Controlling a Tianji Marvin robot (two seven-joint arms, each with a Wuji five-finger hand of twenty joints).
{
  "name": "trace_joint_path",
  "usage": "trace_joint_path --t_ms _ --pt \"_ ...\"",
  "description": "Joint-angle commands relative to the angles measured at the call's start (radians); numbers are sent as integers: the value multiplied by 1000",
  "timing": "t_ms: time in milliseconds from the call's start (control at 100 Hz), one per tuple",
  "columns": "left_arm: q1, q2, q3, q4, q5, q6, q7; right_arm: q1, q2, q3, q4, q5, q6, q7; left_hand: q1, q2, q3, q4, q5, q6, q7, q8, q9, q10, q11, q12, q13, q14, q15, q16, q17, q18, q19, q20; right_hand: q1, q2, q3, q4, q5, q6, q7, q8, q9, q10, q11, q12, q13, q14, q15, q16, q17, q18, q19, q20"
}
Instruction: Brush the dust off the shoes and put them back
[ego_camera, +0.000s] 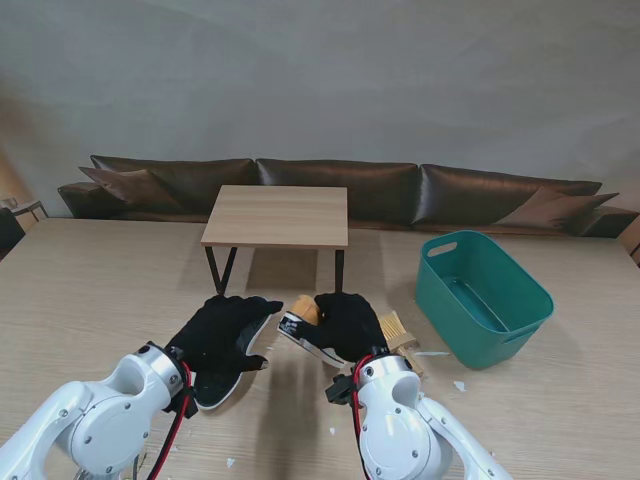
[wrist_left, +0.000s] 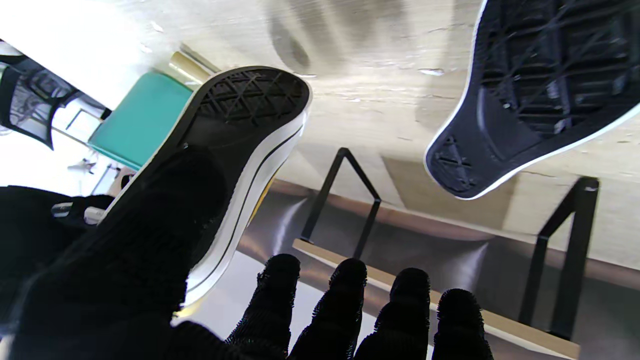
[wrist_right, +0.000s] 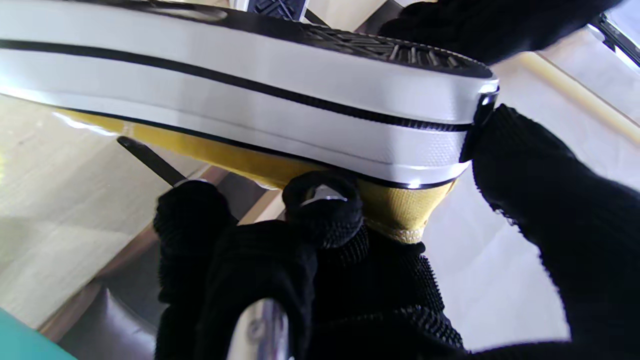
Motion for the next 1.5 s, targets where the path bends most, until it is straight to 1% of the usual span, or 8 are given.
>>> trace_joint_path --t_ms 0,460,950,1160,1190,1240,1280,1490 --pt "-19 -2 9 10 -6 -11 -22 -24 3 26 -75 10 -1 22 -40 -53 25 -32 -52 -22 -24 -17 -39 -14 -11 -14 -47 -18 -21 -14 -27 -46 -39 -12 98 40 132 71 175 137 582 159 4 -84 -45 37 -25 -124 -10 10 294 32 57 34" --pt "-166 -6 121 100 -194 -20 -37 -104 8 95 -178 98 -72 27 -44 -50 35 -36 -103 -30 -33 -58 -74 -13 -13 -23 -63 -25 -26 -21 -45 -59 -45 -30 110 46 124 71 169 148 572 166 -10 -66 -42 45 -25 -108 -10 7 270 39 55 44" --pt "-241 -29 221 176 -396 -16 4 -95 -13 84 -159 194 -145 -21 -13 -40 39 -31 45 -37 88 74 26 -4 23 26 -6 4 0 -9 -18 -28 -28 -32 123 50 125 71 161 166 564 176 -27 -50 -34 54 -27 -83 -14 0 240 42 65 58" --pt "-261 -52 254 217 -471 -7 68 -81 -24 73 -135 226 -153 -43 149 72 -14 -8 223 -45 273 338 178 -9 84 124 115 46 89 89 62 15 45 57 127 55 124 71 159 172 562 181 -32 -46 -32 56 -27 -75 -14 -2 228 46 68 65" --pt "-265 -58 259 226 -478 -10 86 -79 -26 71 -131 230 -152 -47 169 76 -12 -5 253 -38 322 398 213 -11 101 154 143 56 116 117 84 24 63 87 127 57 123 70 159 172 561 181 -34 -45 -31 57 -27 -73 -14 -3 227 46 68 66" --pt "-272 -65 266 238 -497 -16 107 -74 -30 66 -121 235 -150 -57 243 52 -76 -50 273 -40 413 594 263 -8 123 202 183 66 162 162 118 36 85 138 128 58 122 70 159 173 561 182 -37 -42 -31 57 -27 -72 -15 -3 223 47 68 67" --pt "-277 -71 272 247 -515 -21 123 -69 -34 62 -113 240 -148 -66 307 43 -155 -43 283 -37 504 675 297 -5 142 238 207 74 200 192 141 45 101 175 130 59 120 70 157 174 560 183 -40 -39 -29 58 -27 -70 -15 -4 218 48 67 68" --pt "-291 -92 289 269 -574 -46 179 -36 -54 45 -63 265 -132 -108 375 45 -222 -26 338 16 927 787 412 -2 201 367 275 95 385 293 211 76 198 320 139 87 92 68 127 182 548 191 -82 -8 -20 60 -28 -38 -29 -18 172 56 73 86"
